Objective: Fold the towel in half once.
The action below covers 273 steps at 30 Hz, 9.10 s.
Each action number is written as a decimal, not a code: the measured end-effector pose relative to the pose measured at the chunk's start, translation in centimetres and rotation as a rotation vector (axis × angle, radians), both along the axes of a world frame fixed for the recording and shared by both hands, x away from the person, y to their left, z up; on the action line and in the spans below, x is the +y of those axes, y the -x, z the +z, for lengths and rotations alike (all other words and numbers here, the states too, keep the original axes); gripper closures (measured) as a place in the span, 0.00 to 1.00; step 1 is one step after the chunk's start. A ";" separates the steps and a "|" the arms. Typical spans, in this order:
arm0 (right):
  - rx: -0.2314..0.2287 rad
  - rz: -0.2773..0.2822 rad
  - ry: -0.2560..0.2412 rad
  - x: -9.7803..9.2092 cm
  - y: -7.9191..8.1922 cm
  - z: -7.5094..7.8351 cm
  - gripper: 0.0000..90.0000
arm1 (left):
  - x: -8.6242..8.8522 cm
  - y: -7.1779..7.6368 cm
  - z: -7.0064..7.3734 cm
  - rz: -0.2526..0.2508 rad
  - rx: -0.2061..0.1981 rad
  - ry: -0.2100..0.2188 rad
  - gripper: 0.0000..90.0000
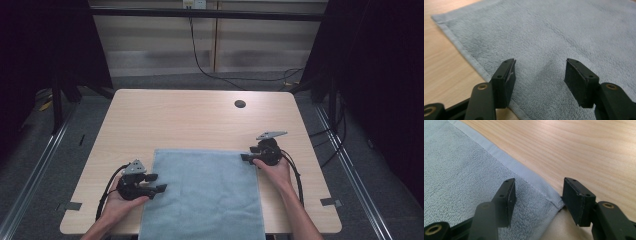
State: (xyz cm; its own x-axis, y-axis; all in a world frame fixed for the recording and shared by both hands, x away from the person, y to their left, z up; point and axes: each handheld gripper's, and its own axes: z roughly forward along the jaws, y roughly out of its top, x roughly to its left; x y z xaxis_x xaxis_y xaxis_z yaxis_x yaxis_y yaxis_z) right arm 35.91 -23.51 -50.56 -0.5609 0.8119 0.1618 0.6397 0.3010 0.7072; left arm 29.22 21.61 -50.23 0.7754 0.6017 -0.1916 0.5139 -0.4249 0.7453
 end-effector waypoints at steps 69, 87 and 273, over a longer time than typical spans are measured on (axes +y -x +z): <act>-0.001 0.053 -0.192 0.0 1.9 1.8 0.90 | 0.4 -7.7 1.0 0.065 -0.016 0.094 0.90; -0.144 0.037 -0.305 -0.9 -0.2 8.7 0.90 | -0.2 -10.0 8.2 0.061 -0.144 0.193 0.90; -0.035 0.231 -0.178 -1.3 20.9 4.0 0.69 | 3.8 8.8 3.3 -0.150 -0.030 0.179 0.64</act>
